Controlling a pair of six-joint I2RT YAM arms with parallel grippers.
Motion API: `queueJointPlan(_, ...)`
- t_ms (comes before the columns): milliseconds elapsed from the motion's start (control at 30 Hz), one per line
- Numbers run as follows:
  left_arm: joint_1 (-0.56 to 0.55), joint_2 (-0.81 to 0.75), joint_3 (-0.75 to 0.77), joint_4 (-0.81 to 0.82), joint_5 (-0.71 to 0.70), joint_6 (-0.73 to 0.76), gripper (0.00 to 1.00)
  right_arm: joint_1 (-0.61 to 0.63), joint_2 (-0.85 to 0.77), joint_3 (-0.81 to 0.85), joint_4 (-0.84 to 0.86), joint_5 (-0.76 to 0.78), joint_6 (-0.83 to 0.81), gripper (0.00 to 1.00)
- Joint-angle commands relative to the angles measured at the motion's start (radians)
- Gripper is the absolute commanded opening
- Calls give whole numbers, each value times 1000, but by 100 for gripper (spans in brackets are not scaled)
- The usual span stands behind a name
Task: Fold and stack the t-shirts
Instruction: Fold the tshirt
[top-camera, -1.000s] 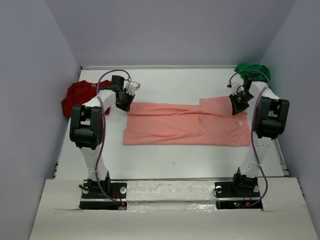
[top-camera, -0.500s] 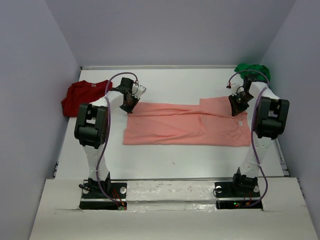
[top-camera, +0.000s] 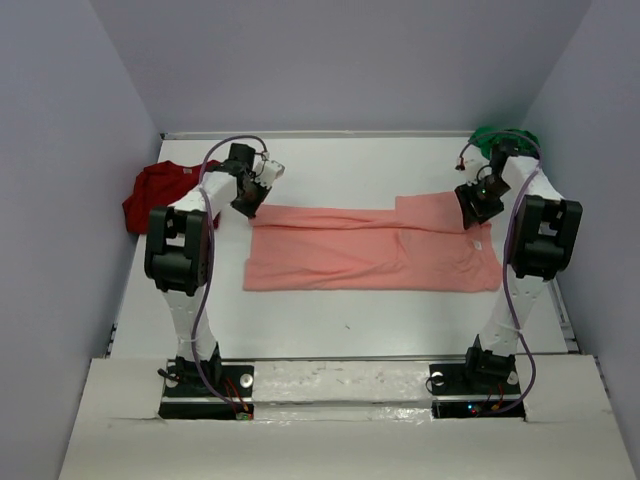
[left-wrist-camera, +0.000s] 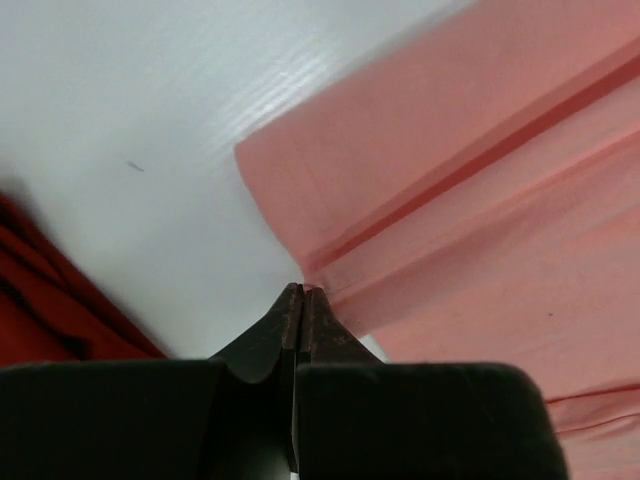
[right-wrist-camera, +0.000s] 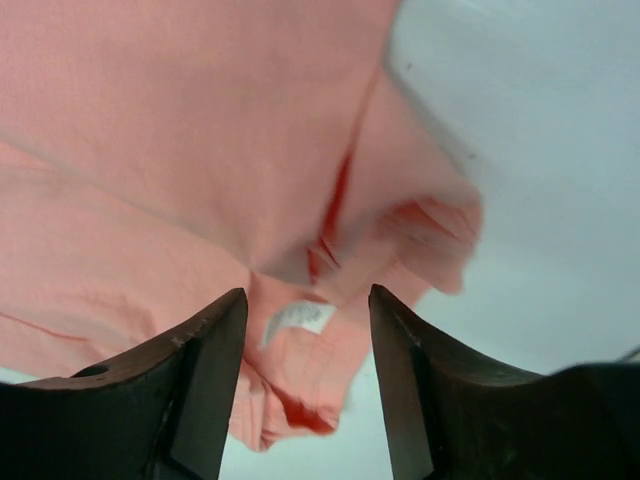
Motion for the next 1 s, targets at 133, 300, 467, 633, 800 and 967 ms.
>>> queueJointPlan(133,75,-107,65,-83,17,40,8,-1,-107,145,-79,-9,-10,65)
queueJointPlan(300,101,-144,21,-85,81,35,8,-1,-82,240,-93,-29,15,65)
queueJointPlan(467,101,-154,-8,-88,115,31,8,8,-19,320,-131,-72,37,65)
queueJointPlan(633,101,-159,-24,-89,83,45,22,17,-18,301,-113,-55,32,66)
queueJointPlan(800,101,-159,-37,-80,49,45,34,17,-18,292,-101,-46,30,67)
queueJointPlan(967,101,-167,-47,-69,28,31,45,17,-9,307,-98,-47,30,67)
